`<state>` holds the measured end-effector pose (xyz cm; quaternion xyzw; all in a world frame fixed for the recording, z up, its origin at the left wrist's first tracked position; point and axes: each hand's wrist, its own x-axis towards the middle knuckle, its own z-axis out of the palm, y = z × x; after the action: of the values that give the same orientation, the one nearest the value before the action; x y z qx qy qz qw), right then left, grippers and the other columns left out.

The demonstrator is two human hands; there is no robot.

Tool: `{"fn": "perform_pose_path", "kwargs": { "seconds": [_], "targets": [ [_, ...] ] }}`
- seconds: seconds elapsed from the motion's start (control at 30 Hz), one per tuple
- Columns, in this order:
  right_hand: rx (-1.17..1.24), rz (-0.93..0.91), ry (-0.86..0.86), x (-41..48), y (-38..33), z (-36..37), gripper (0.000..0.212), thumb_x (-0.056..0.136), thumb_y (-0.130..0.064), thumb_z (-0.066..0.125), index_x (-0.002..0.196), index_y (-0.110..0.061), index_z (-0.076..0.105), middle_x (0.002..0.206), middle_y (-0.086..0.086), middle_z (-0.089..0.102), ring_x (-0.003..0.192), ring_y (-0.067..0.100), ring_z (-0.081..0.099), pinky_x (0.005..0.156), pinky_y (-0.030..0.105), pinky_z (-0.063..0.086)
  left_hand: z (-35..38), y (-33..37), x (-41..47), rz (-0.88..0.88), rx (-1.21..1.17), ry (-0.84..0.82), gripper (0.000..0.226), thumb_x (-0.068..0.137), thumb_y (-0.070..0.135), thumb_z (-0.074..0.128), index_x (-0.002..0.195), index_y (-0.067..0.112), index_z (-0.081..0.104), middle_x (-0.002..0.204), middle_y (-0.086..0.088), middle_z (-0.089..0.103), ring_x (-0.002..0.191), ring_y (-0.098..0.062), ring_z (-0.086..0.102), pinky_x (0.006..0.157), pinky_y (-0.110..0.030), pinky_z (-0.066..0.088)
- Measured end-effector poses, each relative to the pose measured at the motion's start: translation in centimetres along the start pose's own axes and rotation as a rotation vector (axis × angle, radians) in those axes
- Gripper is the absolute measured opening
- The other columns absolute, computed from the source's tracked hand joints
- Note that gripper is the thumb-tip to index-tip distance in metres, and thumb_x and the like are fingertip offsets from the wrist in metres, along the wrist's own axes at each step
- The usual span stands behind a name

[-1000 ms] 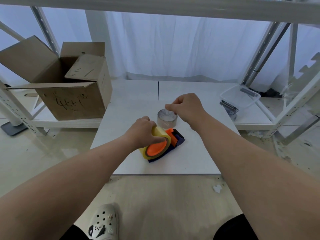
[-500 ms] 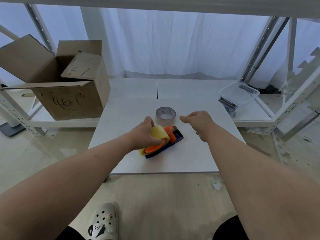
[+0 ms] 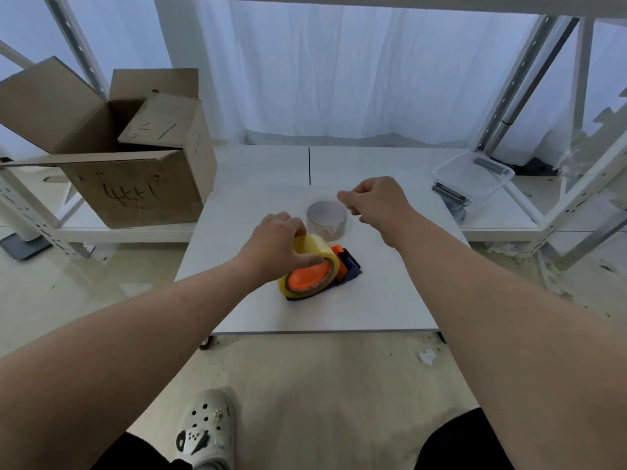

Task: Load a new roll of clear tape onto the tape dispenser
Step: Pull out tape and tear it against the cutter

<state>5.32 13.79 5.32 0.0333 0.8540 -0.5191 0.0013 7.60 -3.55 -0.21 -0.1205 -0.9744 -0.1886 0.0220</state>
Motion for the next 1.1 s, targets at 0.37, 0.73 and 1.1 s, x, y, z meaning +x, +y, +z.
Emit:
{"fn": "perform_pose_path", "kwargs": {
  "seconds": [0.37, 0.73, 1.1],
  "targets": [
    [-0.176, -0.05, -0.086, -2.3, -0.9, -0.3, 0.02, 0.084, -0.022, 0.067, 0.081, -0.004, 0.062, 0.093, 0.017, 0.068, 0.087, 0.026, 0.064, 0.082, 0.041, 0.054, -0.4, 1.4, -1.1, 0.046, 0.226, -0.098, 0.066, 0.076, 0.06, 0.064, 0.118, 0.011, 0.052, 0.11, -0.007, 0.055, 0.086, -0.017, 0.047, 0.074, -0.027, 0.043],
    [-0.311, -0.173, -0.068, -4.9, -2.3, -0.6, 0.019, 0.084, -0.019, 0.065, 0.076, -0.002, 0.063, 0.079, 0.016, 0.069, 0.069, 0.018, 0.059, 0.064, 0.025, 0.048, -0.2, 2.8, -2.1, -0.085, -0.044, -0.256, 0.073, 0.07, 0.06, 0.069, 0.119, 0.012, 0.047, 0.107, -0.005, 0.056, 0.09, -0.019, 0.051, 0.075, -0.03, 0.047],
    [-0.127, -0.013, -0.139, -3.8, -0.8, -0.9, 0.017, 0.093, -0.02, 0.055, 0.08, -0.012, 0.05, 0.098, 0.015, 0.062, 0.081, 0.027, 0.068, 0.067, 0.037, 0.061, -0.2, 1.0, -1.0, -0.369, -0.476, -0.397, 0.072, 0.092, 0.061, 0.033, 0.139, 0.007, 0.04, 0.143, -0.007, 0.043, 0.126, -0.025, 0.042, 0.102, -0.035, 0.033]
  ]
}}
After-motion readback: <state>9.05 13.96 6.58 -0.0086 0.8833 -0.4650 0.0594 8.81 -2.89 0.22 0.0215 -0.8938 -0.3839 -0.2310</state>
